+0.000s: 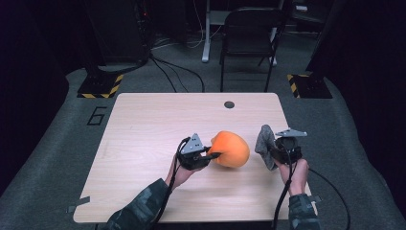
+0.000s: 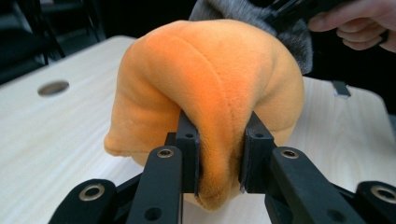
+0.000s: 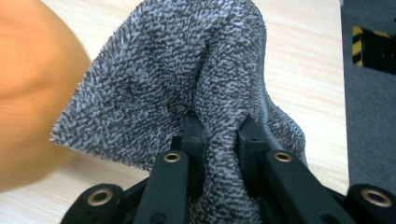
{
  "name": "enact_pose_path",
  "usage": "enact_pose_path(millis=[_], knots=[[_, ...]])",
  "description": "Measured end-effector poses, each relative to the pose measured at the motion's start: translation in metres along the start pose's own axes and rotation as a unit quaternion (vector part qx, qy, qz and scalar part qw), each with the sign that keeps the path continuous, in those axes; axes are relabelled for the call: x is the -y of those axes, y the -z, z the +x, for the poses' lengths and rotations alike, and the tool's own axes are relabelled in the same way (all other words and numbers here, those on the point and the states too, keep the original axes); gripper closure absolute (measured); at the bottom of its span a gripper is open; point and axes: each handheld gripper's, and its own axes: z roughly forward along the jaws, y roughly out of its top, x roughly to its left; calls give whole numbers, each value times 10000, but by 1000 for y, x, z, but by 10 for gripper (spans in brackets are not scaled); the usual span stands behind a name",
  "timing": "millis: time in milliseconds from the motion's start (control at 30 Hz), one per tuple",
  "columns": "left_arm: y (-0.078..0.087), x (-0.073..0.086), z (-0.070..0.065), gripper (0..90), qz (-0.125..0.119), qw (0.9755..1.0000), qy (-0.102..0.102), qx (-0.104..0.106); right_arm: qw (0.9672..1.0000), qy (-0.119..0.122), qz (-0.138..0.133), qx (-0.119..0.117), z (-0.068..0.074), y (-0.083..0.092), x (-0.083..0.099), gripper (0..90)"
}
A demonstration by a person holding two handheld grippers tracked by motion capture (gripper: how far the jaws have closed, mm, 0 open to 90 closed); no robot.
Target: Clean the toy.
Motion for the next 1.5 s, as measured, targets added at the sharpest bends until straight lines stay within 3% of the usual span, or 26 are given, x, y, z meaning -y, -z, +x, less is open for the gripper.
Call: enact_pose_path(millis=[100, 200, 333, 400, 500, 533, 567, 633, 667, 733, 867, 967, 1133, 1233, 1300, 1500], knots=[[-2, -1, 4, 730, 233, 9990, 368, -16, 9996, 143, -189, -127, 9, 14, -10, 772], [-3, -2, 5, 727, 395, 9964, 744, -48, 9986, 321, -303, -293, 25, 25, -18, 772], [-5, -2, 7, 722, 537, 9938, 973, -69, 9952, 670, -409, -585, 62, 35, -32, 771], [-7, 0, 7, 719, 517, 9922, 1133, -67, 9919, 929, -410, -768, 85, 38, -38, 771], [-9, 2, 10, 717, 572, 9913, 1183, -17, 9879, 1150, -321, -991, 112, 28, -43, 771], [-11, 3, 11, 716, 563, 9902, 1281, 23, 9874, 1162, -254, -1039, 119, 20, -43, 771], [-13, 4, 12, 715, 601, 9903, 1257, 6, 9869, 1180, -99, -1094, 124, 7, -41, 771], [-19, 10, 11, 708, 763, 9888, 1274, -115, 9878, 1260, 4, -921, 129, -11, -36, 771], [-21, 14, 11, 705, 785, 9881, 1322, -97, 9868, 1361, 93, -870, 129, -19, -32, 772], [-22, 15, 12, 684, 781, 9893, 1227, -100, 9869, 1263, 105, -1001, 124, -27, -27, 773], [-23, 15, 9, 581, 801, 9926, 888, -198, 9869, 1267, 131, -991, 119, -28, -27, 774], [-22, 17, 8, 525, 809, 9937, 739, -231, 9875, 1232, 132, -971, 120, -28, -25, 774], [-22, 18, 9, 633, 790, 9939, 730, -232, 9878, 1249, 95, -926, 121, -30, -25, 775], [-23, 18, 9, 648, 779, 9939, 754, -188, 9885, 1214, 124, -895, 117, -28, -23, 775], [-23, 18, 9, 648, 776, 9936, 803, -160, 9888, 1229, 135, -839, 109, -27, -20, 775], [-23, 18, 10, 647, 757, 9938, 810, -131, 9934, 875, 479, -570, 77, -33, -2, 774]])
